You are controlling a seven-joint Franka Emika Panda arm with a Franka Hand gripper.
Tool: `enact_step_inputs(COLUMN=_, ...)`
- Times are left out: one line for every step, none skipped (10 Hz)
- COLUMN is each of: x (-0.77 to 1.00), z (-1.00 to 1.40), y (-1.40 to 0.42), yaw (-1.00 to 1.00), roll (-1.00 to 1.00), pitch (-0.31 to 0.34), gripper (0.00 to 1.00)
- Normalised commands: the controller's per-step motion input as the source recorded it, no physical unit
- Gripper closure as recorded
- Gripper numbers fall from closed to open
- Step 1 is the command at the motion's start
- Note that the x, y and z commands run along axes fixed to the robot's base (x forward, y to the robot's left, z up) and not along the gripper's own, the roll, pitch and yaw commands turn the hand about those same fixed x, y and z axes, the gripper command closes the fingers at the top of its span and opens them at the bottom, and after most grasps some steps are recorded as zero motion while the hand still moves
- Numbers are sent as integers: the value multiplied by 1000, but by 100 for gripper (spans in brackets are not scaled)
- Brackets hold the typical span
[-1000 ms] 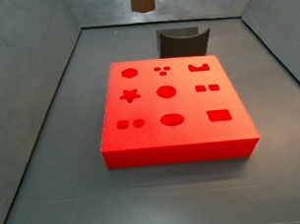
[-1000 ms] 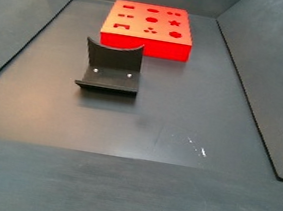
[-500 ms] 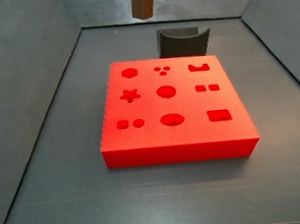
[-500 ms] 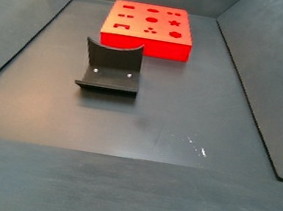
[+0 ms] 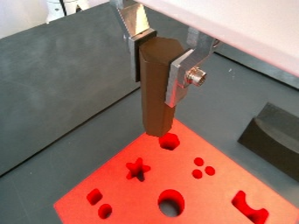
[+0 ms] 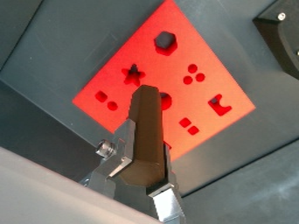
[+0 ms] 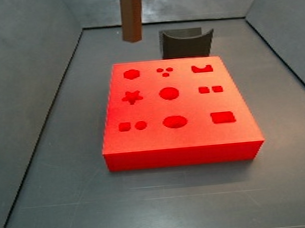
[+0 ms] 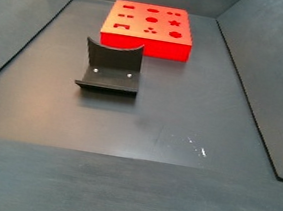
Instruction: Insert the hexagon object.
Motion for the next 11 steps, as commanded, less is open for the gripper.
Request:
enact_step_inputs(x=0, z=-197, y=109, yaw=0, roll=-29, pitch=0, gripper=100)
enact_step_inputs(x=9, z=-271, y=377, yaw=0, roll=-6, pitch=0, gripper=100)
enact_step_inputs(x=11, z=-377, y=529, yaw=74, roll=-86, pitch=0, gripper=100)
enact_step_inputs(x=0, z=-537, y=303, yaw=134, roll=-97, pitch=0, gripper=100)
enact_step_inputs(x=-83, z=-546, y=220, yaw=57, roll=-104, pitch=0, gripper=100)
enact_step_inputs(x=-86, z=-486, y=157, yaw=43, roll=-164, pitch=0, gripper=100)
enact_step_inputs(x=-31, z=-374, y=160, yaw=14, roll=-177, pitch=0, gripper=100)
enact_step_inputs(x=0, z=-326, y=237, yaw=0, roll=-144, pitch=0, gripper=100)
enact_step_inputs(x=97, z=-306, y=97, yaw=0, roll=-24, pitch=0, gripper=100)
enact_step_inputs(x=140, z=-354, y=131, yaw=0, roll=0, pitch=0, gripper=100)
enact_step_inputs(x=40, z=-403, y=23, yaw=0, roll=47, pitch=0, gripper=100)
